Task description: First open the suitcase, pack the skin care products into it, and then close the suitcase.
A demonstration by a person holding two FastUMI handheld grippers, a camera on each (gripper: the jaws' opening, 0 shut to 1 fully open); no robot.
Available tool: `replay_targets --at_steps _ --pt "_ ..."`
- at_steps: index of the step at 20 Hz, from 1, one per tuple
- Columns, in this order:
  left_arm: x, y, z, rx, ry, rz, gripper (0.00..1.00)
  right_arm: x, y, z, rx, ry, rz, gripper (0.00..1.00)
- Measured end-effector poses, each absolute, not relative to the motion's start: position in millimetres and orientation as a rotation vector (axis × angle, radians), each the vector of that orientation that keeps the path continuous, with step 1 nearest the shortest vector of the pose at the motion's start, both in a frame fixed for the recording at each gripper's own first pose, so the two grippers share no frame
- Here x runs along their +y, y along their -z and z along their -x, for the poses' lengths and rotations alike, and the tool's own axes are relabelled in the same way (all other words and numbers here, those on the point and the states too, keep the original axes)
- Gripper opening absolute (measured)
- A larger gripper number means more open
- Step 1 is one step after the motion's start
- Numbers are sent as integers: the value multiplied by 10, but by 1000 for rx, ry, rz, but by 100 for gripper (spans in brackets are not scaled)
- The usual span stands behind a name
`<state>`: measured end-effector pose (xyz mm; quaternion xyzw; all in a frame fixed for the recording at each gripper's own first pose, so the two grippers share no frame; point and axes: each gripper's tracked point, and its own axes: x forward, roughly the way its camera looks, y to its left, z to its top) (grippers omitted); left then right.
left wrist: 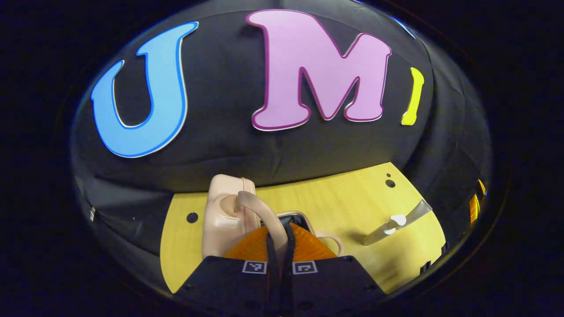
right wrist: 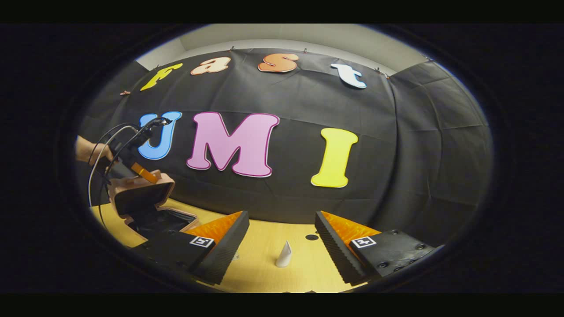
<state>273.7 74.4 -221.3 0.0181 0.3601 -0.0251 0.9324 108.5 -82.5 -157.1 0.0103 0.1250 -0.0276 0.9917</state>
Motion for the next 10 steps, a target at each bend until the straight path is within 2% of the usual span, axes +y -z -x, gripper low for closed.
replay_targets --at_steps 5,10 --pt "1534 2168 -2570 803 -22 -142 7 -520 1503 -1036 252 34 10 96" --pt "2404 2380 -2343 889 -133 -236 7 -228 1497 -1002 258 14 30 97"
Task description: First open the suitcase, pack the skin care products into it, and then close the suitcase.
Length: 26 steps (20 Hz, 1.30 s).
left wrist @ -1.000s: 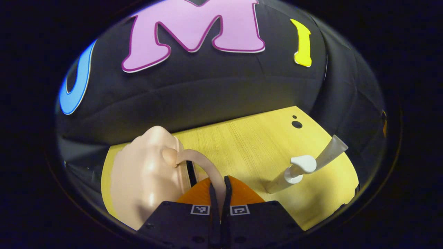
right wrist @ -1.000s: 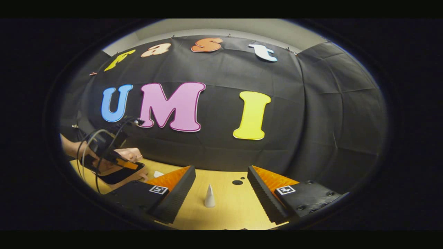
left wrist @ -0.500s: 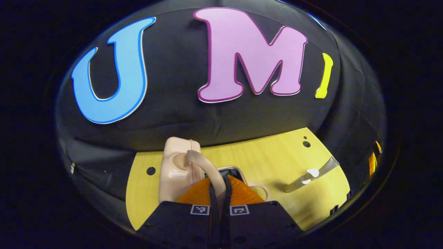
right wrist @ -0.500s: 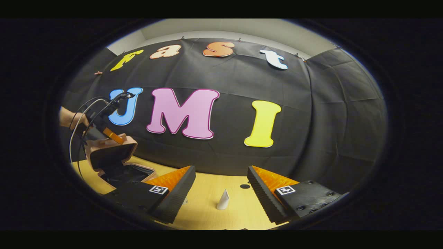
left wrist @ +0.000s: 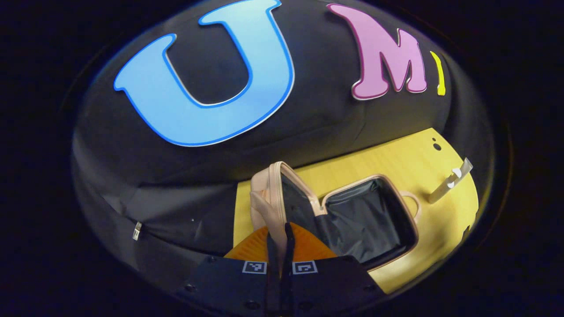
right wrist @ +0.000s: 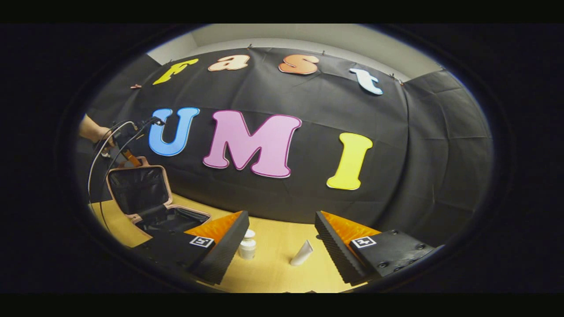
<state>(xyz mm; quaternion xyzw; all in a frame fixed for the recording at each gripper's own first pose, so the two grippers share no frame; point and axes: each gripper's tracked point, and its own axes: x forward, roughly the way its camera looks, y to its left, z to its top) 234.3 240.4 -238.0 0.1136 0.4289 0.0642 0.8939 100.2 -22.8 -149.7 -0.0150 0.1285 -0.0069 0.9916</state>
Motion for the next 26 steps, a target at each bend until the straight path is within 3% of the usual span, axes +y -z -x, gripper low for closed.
replay_targets --at_steps 4,5,7,12,13,15,17,19,20,23,26 --pt "3221 2750 -2186 938 -221 -269 6 -134 1515 -957 266 22 59 97" --pt "3374 2900 -2171 958 -237 -269 10 -161 1503 -929 261 39 63 97" --pt "3594 3163 -2145 986 -259 -282 6 -188 1538 -869 270 66 74 97" --pt "3849 3883 -2062 1043 -293 -261 6 -180 1661 -634 312 101 147 97" --pt "3880 3976 -2055 1042 -303 -235 10 -172 1682 -564 322 106 160 96" --pt "3975 4094 -2012 1017 -345 -203 7 -140 1675 -423 326 118 166 96" --pt "4091 4161 -1954 986 -391 -187 13 -72 1698 -326 335 115 158 96" --pt "4093 4144 -1946 956 -393 -158 24 -5 1743 -270 353 106 161 97" --pt "4060 4115 -1938 934 -388 -146 36 22 1735 -255 354 103 156 97" --pt "3792 3703 -2036 783 -375 -129 99 71 1704 -292 343 98 121 97" --pt "3260 3016 -2121 557 -319 -132 98 10 1692 -340 336 107 94 97"
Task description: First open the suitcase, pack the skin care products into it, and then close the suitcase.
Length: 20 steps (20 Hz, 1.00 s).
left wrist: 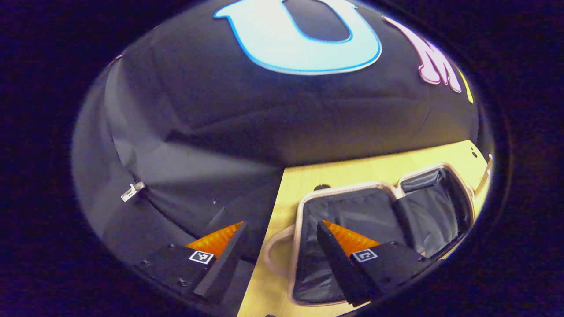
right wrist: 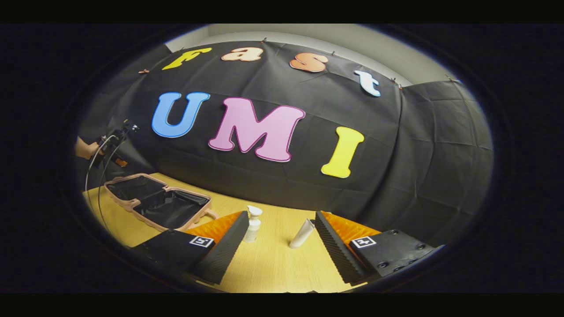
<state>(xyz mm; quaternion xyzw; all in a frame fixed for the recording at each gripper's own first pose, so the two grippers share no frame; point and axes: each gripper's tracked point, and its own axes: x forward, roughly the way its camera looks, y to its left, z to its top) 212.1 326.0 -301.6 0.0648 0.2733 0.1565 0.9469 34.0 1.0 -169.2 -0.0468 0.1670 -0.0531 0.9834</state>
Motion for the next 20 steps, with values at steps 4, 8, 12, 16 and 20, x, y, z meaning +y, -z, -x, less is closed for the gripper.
replay_targets --at_steps 4,8,12,16,20 --pt "2329 2262 -1923 281 -214 -114 98 -205 1680 -418 314 126 99 97" --pt "1188 2051 -1750 174 -140 -27 97 -457 1671 -590 276 145 110 96" --pt "-110 2345 -1822 146 -51 28 98 -657 1784 -784 250 160 105 97" --pt "-1071 2887 -1916 196 75 49 98 -786 1990 -891 229 157 123 96" --pt "-1790 3297 -1995 240 188 105 98 -968 2307 -889 252 163 137 97"
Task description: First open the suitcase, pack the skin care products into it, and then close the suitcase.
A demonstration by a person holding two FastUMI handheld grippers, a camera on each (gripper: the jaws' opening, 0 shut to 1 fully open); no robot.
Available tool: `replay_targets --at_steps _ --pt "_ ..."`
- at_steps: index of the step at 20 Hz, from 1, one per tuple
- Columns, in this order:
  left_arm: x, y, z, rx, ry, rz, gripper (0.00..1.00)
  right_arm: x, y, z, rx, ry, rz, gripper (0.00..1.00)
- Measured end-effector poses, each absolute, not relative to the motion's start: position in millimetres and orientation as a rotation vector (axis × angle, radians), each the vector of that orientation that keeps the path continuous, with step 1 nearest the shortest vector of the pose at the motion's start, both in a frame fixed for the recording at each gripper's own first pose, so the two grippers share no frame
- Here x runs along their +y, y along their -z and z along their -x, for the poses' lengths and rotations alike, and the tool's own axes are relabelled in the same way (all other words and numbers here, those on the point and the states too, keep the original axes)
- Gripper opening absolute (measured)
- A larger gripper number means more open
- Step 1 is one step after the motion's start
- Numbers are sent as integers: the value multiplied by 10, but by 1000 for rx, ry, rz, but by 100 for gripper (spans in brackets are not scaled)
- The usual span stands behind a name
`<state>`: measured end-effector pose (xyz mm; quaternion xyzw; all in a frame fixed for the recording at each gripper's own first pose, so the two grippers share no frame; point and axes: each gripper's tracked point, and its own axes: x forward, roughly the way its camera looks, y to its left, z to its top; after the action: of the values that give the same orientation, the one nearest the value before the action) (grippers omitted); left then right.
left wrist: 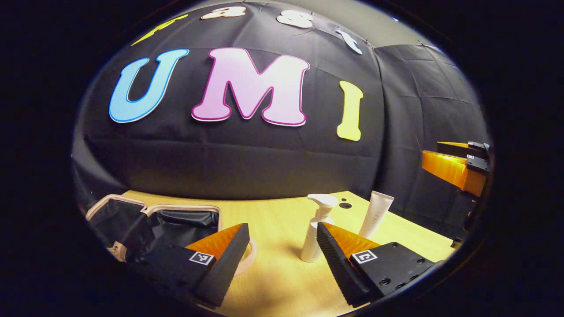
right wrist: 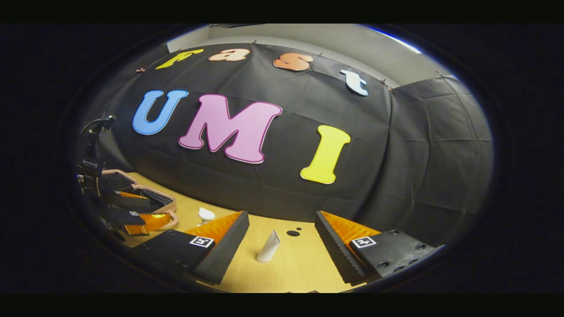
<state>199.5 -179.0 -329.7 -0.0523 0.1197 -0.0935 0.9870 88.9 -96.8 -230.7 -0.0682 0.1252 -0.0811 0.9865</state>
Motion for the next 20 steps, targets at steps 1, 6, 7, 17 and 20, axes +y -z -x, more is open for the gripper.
replay_targets --at_steps 1,6,7,17,20 --pt "-1892 3411 -2043 261 197 92 98 -1017 2377 -879 263 172 121 97" --pt "-2330 3833 -2359 333 267 39 99 -1230 2827 -862 337 190 100 97" --pt "-2366 3902 -2423 340 267 25 99 -1266 2940 -844 367 194 90 97" --pt "-2675 4316 -2923 406 263 51 99 -1253 3610 -777 501 159 29 97" --pt "-2657 4335 -2961 404 256 45 83 -1186 3771 -849 525 136 15 97"
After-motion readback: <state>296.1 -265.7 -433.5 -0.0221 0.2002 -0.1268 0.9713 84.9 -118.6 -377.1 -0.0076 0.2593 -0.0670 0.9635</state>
